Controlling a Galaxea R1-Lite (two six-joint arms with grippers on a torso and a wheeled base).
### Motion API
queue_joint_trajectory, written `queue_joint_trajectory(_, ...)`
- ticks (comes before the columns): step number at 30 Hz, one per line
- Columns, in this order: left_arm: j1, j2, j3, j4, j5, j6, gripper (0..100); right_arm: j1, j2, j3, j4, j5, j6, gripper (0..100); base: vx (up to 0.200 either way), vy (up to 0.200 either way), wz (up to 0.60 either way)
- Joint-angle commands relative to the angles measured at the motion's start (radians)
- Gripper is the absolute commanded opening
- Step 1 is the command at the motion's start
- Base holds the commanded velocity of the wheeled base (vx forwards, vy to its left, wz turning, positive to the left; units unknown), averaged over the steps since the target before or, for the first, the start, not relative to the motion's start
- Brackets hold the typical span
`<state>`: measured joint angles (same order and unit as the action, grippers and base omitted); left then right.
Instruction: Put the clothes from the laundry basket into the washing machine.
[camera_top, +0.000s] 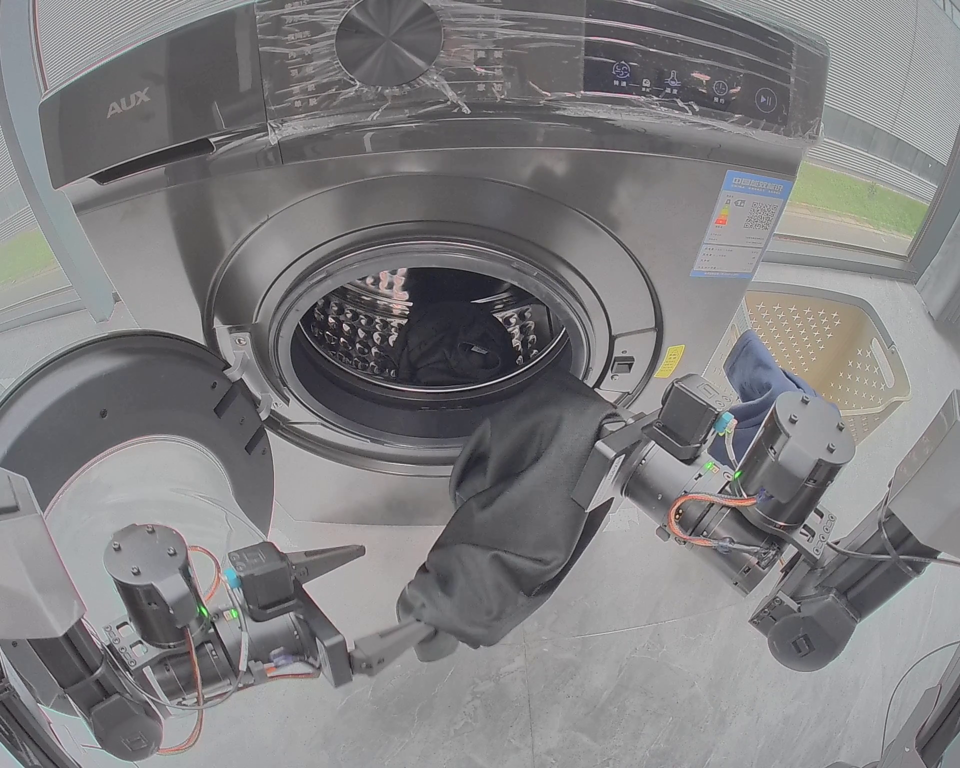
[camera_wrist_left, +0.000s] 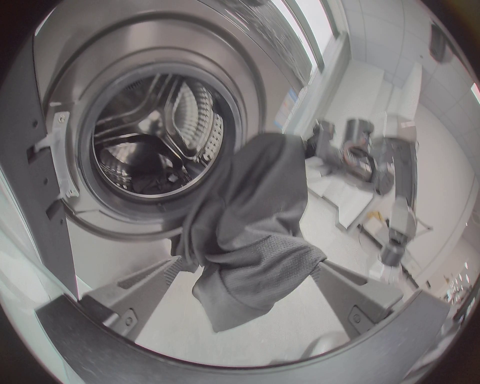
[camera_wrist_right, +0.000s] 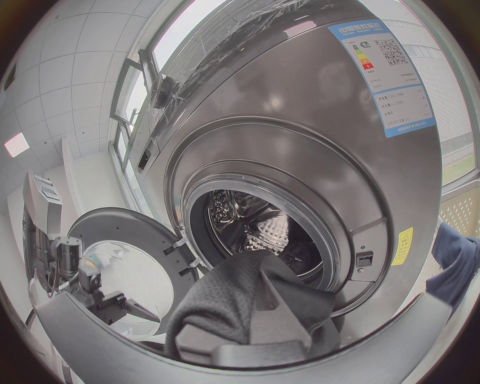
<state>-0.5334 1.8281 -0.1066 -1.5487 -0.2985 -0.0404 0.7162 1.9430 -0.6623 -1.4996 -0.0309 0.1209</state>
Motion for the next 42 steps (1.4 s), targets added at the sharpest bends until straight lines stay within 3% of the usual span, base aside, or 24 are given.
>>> queue_joint_trajectory(1,-0.014,0.096,0.094,-0.002,-0.036,0.079,100,0.0,0.001,0.0,-0.004,-0.001,0.005,0,0.0,0.0,0.0)
queue_joint_trajectory(5,-0.02,0.109,0.107,0.004,-0.083,0.096,100,0.0,-0.001,0.003,-0.005,-0.001,0.005,0,0.0,0.0,0.0)
queue_joint_trajectory(11,-0.026,0.108,0.107,0.001,-0.09,0.096,100,0.002,-0.006,0.009,-0.004,-0.001,0.005,0,0.0,0.0,0.0)
queue_joint_trajectory(17,-0.088,0.108,0.001,-0.004,-0.077,0.073,100,0.031,-0.002,0.003,0.01,-0.024,0.003,0,0.0,0.0,0.0)
queue_joint_trajectory(24,-0.105,0.18,-0.179,-0.004,-0.059,0.013,100,0.068,0.024,-0.016,0.012,-0.026,0.003,0,0.0,0.0,0.0)
queue_joint_trajectory(33,-0.131,0.28,-0.292,-0.002,-0.053,0.013,100,0.111,0.047,-0.045,0.024,-0.037,0.005,0,0.0,0.0,0.0)
queue_joint_trajectory(42,-0.086,0.352,-0.392,0.001,0.024,0.001,100,0.154,0.01,-0.029,0.027,-0.05,0.005,0,0.0,0.0,0.0)
